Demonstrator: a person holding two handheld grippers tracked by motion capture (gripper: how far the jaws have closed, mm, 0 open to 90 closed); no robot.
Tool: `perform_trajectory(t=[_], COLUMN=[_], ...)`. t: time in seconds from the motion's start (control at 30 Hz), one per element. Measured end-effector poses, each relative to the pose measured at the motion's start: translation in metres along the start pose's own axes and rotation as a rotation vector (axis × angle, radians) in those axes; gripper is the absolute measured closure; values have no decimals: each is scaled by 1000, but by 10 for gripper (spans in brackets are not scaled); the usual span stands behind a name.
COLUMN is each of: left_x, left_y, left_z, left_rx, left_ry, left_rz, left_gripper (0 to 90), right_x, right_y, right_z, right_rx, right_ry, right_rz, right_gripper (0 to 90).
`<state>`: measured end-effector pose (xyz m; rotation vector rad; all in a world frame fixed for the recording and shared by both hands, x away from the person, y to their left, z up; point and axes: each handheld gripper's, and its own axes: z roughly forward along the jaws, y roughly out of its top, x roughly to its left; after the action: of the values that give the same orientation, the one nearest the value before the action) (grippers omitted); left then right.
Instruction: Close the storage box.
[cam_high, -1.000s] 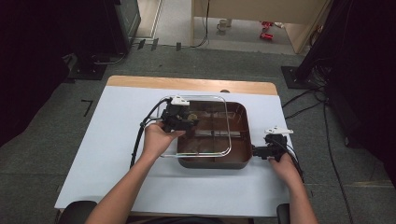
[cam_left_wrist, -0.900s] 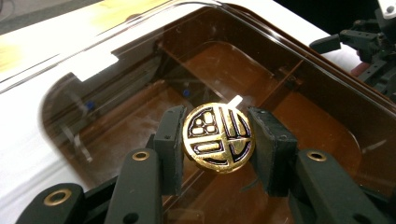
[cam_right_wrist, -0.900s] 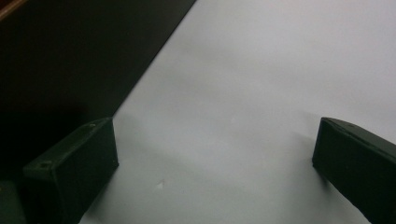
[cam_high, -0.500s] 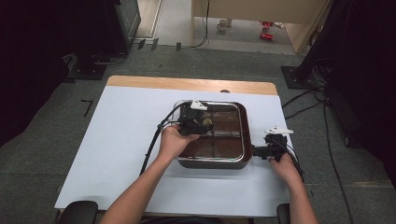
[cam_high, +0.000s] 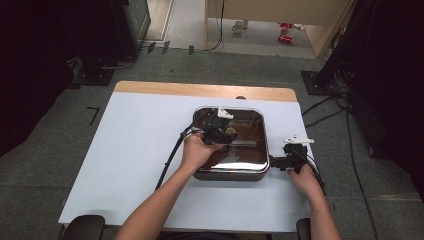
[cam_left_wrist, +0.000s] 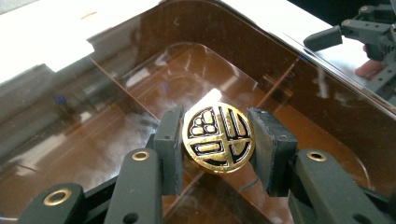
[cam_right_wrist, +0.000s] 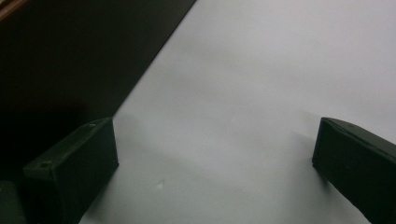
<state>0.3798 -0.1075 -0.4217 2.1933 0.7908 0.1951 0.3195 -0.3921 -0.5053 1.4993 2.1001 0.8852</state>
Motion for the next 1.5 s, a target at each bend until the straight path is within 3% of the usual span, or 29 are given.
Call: perform_trajectory(t=[0.2,0.43,0.6,0.77,0.83,0.9,0.97,1.03,1.1,1.5], left_x=[2,4,7,8,9,10,10,10,11,18], left_y=[-3,-3,-2,-2,-3,-3,-3,-5,-6,-17], left_z=[-1,-1,-6,-11,-14,-18,-21,-24,-29,-60], left_rx=[11,-1,-27,-25,-29,-38,-52,-57,-60,-98], left_ry=[-28,-41,-58,-57,-75,-88,-71,-56,-69,-96], left_rz=[-36,-31,-43,-11,-3,-5,-18,32,58,70], left_gripper=[594,578,495,446,415,386,354,325,300,256], right_x=[0,0,0,0,0,0,0,0,0,0], right_y=[0,0,0,0,0,0,0,0,0,0], right_z=[0,0,0,0,0,0,0,0,0,0], right_rx=[0,-1,0,-1,-1,-2,-2,-2,-2,0], right_ry=[0,0,0,0,0,0,0,0,0,0], right_rz=[0,-1,-1,-1,-1,-1,-1,-1,-1,-2], right_gripper=[0,0,0,0,0,0,0,0,0,0])
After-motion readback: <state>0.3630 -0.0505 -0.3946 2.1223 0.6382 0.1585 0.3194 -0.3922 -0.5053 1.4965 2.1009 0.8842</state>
